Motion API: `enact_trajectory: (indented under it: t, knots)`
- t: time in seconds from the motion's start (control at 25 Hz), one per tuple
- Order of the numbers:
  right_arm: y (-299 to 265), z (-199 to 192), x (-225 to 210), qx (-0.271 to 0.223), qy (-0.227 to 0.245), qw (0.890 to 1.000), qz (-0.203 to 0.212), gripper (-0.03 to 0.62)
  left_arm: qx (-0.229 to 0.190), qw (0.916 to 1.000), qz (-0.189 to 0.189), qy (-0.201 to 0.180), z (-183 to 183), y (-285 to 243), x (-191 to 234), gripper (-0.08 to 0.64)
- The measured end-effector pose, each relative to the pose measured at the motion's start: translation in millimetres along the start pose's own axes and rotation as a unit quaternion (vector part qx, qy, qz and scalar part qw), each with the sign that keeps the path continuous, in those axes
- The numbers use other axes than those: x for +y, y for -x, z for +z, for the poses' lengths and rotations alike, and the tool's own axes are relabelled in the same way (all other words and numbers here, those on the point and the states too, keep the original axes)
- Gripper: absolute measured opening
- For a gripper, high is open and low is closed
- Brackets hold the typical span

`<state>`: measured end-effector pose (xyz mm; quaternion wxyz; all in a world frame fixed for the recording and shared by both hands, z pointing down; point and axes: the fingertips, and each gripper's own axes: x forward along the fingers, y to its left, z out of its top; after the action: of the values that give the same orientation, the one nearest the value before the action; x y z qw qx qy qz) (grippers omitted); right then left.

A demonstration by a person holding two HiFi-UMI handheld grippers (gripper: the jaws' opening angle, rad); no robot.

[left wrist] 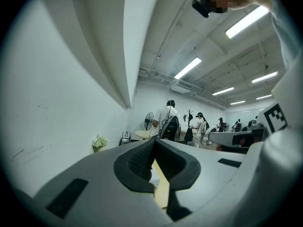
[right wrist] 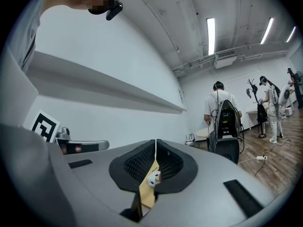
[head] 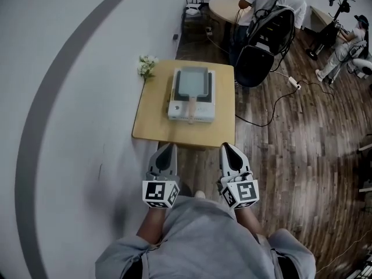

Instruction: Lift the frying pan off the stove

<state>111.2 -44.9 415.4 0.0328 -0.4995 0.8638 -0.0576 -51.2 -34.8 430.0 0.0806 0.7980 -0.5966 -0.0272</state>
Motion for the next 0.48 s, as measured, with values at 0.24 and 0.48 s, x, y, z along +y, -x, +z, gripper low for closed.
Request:
enact_trajectory:
  t: [0.24, 0.48]
  knots:
    - [-21, -8, -15, 0.013, -0.011, 1.0, 0.008, -0.005, -0.003, 1.0, -0.001, -0.002, 5, -25, 0, 0.002]
    - [-57, -13, -26, 0.023, -0.02, 0.999, 0.018, -0.005, 0.002, 0.9999, 0.01, 0.005, 4, -56, 25, 0.002]
